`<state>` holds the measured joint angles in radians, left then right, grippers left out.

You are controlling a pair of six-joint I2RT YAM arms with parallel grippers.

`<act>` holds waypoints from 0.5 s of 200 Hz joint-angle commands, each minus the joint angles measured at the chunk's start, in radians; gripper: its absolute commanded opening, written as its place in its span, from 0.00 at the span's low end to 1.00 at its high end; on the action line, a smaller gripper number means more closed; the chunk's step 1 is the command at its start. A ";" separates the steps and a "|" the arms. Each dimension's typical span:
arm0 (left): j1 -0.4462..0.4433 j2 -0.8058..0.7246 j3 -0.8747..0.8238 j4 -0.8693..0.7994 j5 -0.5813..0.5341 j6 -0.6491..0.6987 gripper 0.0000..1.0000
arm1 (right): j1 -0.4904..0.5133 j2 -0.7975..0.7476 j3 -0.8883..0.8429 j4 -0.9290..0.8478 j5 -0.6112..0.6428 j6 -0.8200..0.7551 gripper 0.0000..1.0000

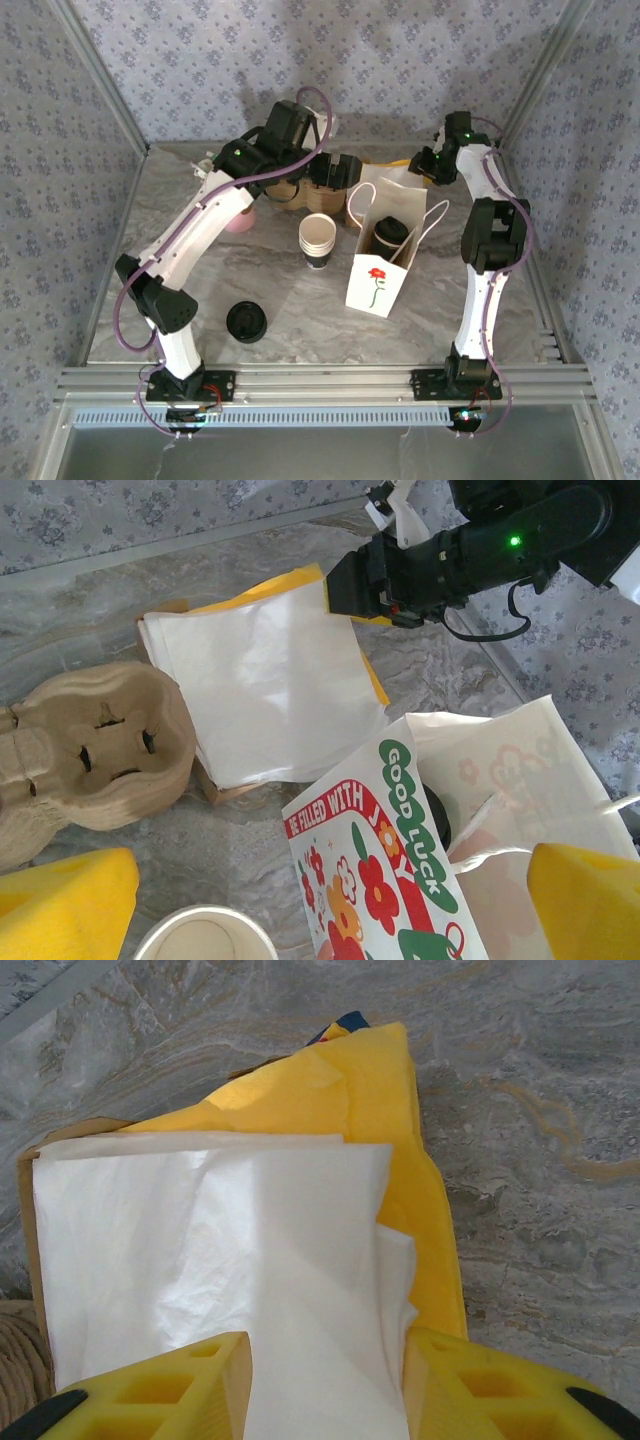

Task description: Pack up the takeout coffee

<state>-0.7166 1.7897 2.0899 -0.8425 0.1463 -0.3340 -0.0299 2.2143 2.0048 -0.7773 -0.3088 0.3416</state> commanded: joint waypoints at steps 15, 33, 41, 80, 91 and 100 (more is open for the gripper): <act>-0.010 0.011 0.047 -0.015 0.018 0.009 1.00 | 0.008 -0.027 -0.010 0.000 0.017 -0.028 0.43; -0.012 0.016 0.054 -0.022 0.016 0.010 1.00 | 0.008 -0.015 -0.006 0.001 0.004 -0.028 0.42; -0.011 0.020 0.060 -0.026 0.016 0.012 1.00 | 0.008 -0.009 -0.003 0.001 -0.001 -0.026 0.41; -0.017 0.039 0.092 -0.047 0.016 0.012 1.00 | 0.011 0.005 0.005 0.008 -0.024 -0.030 0.33; -0.018 0.044 0.100 -0.053 0.014 0.015 1.00 | 0.013 0.006 0.007 0.009 -0.023 -0.032 0.31; -0.019 0.048 0.106 -0.056 0.014 0.014 1.00 | 0.013 0.009 0.010 0.009 -0.022 -0.034 0.31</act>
<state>-0.7288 1.8214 2.1532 -0.8726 0.1463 -0.3332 -0.0254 2.2127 2.0033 -0.7723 -0.3157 0.3237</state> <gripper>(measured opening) 0.994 0.311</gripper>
